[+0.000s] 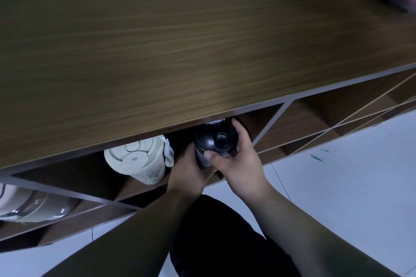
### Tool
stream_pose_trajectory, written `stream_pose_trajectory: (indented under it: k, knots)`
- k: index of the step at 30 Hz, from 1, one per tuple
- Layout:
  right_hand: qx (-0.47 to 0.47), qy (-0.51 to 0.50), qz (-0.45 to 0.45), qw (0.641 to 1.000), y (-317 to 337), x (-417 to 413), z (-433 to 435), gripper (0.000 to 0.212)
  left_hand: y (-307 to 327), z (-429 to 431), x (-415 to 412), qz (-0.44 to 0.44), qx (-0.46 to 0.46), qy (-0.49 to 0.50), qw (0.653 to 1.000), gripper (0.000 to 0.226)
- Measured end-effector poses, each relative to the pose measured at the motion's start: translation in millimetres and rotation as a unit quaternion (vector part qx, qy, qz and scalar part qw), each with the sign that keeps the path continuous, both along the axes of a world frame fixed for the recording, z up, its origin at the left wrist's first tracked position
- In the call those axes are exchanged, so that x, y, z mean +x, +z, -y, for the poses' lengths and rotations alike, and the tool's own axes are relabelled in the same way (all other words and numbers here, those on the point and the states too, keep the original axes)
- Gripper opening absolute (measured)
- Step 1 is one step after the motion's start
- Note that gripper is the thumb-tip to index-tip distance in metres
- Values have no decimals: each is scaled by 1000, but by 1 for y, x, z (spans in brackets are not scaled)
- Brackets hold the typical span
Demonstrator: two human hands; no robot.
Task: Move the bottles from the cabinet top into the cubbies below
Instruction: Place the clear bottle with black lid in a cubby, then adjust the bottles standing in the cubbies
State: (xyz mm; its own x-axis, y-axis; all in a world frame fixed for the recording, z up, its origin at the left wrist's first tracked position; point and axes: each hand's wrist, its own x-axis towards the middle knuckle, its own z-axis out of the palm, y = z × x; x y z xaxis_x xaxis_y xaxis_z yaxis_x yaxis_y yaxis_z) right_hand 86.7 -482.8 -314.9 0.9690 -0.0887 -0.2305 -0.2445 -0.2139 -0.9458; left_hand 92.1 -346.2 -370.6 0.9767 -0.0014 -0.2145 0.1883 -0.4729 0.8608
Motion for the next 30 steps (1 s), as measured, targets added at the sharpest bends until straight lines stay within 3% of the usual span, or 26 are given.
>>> stream_pose_trajectory:
  k: [5, 10, 13, 17, 18, 21, 26, 28, 30]
  knots:
    - [-53, 50, -28, 997, 32, -14, 11, 127, 14, -8, -21, -9, -45, -14, 999, 74]
    - [-145, 114, -53, 981, 105, -51, 19, 102, 48, -54, -81, -92, 16, -95, 991, 59]
    - [-164, 164, -31, 972, 137, -55, -3, 93, 66, -91, -106, -106, -18, -35, 994, 43]
    - [-196, 190, 9, 962, 138, -44, -59, 82, 80, -122, -113, -86, -64, 92, 990, 46]
    - [-201, 176, 12, 963, 130, -42, -73, 81, 82, -125, -111, -79, -80, 121, 986, 50]
    - [-228, 136, 31, 964, 105, -44, -103, 93, 79, -126, -102, -76, -93, 117, 986, 96]
    - [-237, 148, 34, 960, 90, -36, -115, 78, 77, -127, -91, -58, -69, 73, 993, 121]
    - [-211, 133, 21, 968, 89, -29, -117, 78, 79, -130, -86, -51, -75, 75, 993, 116]
    - [-181, 124, 6, 976, 86, -24, -120, 81, 75, -132, -79, -40, -71, 78, 994, 98]
